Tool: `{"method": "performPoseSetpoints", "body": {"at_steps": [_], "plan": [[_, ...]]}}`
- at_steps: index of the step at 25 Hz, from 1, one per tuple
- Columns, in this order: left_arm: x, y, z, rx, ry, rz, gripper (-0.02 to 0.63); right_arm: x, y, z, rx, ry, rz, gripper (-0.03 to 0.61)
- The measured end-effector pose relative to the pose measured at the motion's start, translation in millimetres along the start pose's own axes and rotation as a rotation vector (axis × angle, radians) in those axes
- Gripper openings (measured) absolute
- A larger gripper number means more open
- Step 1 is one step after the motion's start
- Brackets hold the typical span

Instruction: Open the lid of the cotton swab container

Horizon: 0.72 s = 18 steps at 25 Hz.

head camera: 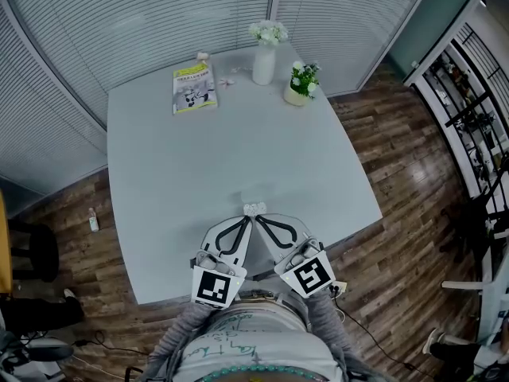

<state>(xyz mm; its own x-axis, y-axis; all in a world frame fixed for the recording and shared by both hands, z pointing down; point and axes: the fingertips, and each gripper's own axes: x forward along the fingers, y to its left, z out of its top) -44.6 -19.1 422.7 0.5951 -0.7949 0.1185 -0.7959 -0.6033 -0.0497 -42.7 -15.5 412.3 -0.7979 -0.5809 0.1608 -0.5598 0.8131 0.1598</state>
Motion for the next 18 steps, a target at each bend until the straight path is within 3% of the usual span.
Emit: {"method": "performPoseSetpoints", "body": {"at_steps": [18], "plan": [[1, 1, -10, 0.011, 0.019, 0.005, -0.002, 1, 3, -3, -0.004, 0.01, 0.027, 0.002]]}}
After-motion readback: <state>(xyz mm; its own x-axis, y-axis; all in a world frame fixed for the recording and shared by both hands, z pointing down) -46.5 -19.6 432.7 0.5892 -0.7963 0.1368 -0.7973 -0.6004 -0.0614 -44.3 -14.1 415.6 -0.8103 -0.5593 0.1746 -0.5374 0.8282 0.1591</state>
